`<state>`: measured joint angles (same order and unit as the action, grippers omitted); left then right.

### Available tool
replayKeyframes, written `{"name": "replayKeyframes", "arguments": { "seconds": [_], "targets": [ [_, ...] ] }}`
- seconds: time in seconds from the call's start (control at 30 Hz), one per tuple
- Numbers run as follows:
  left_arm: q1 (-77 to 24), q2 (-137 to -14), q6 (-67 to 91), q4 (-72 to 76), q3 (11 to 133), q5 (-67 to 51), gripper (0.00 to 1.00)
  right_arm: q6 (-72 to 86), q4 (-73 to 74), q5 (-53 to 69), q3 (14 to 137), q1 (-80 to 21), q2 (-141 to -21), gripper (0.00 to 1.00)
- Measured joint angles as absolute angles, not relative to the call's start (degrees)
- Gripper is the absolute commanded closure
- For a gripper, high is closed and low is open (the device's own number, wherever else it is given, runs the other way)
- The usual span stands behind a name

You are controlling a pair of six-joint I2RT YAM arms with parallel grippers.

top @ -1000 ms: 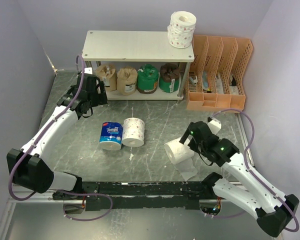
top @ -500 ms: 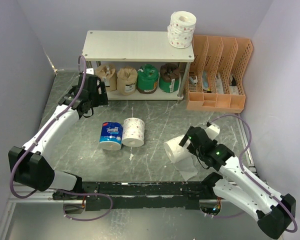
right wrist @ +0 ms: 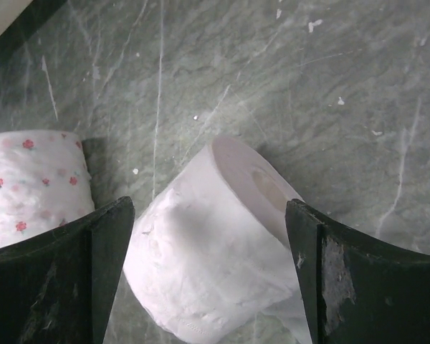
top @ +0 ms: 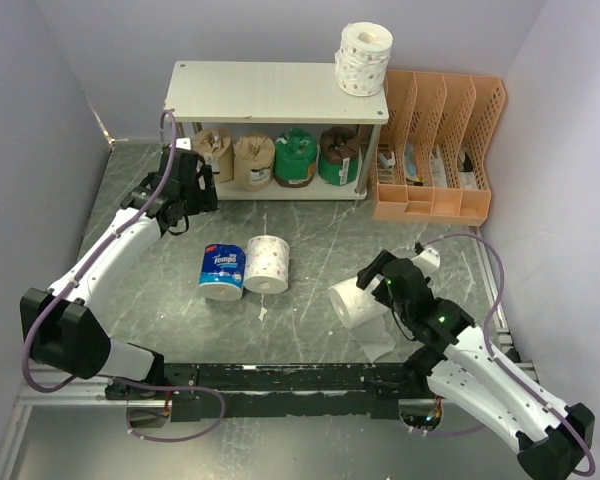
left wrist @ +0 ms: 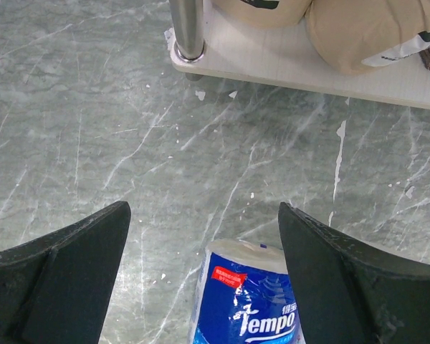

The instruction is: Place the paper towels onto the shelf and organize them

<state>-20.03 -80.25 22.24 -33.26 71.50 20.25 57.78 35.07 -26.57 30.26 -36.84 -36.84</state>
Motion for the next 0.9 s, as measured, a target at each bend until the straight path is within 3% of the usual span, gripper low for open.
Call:
{"name": "replayKeyframes", "arguments": {
  "seconds": [0.2,0.27,0.37,0.57,0.63,0.7,0.9],
  "targets": [
    [-20.1,-80.4,22.2,-33.3,71.5,20.2,0.05,55.9,27.5,-23.9,23.4,-36.8,-36.1,0.17],
    [-20.1,-80.6,22.0,-33.3,71.5,20.2,0.05,55.4,25.3,-23.6,21.6,-36.8,-35.4,0.29],
    [-20.1,-80.6,22.0,-33.3,71.5,20.2,0.05,55.5,22.5,-22.8,19.9,-36.8,-34.2,0.53],
    [-20.1,-80.6,21.8,-33.3,71.5,20.1,0.06,56.6,20.2,-21.3,19.2,-36.8,-32.7,0.68],
    [-20.1,-80.7,21.8,-33.3,71.5,20.1,0.06,56.6,19.7,-20.4,18.6,-36.8,-31.7,0.81],
    [-20.2,-80.8,21.8,-33.3,71.5,20.0,0.06,56.6,19.3,-19.4,17.7,-36.8,-30.6,1.0],
    [-20.4,-80.9,21.8,-33.3,71.5,19.8,0.06,56.3,20.8,-16.8,18.0,-36.8,-28.6,1.0]
  ]
}}
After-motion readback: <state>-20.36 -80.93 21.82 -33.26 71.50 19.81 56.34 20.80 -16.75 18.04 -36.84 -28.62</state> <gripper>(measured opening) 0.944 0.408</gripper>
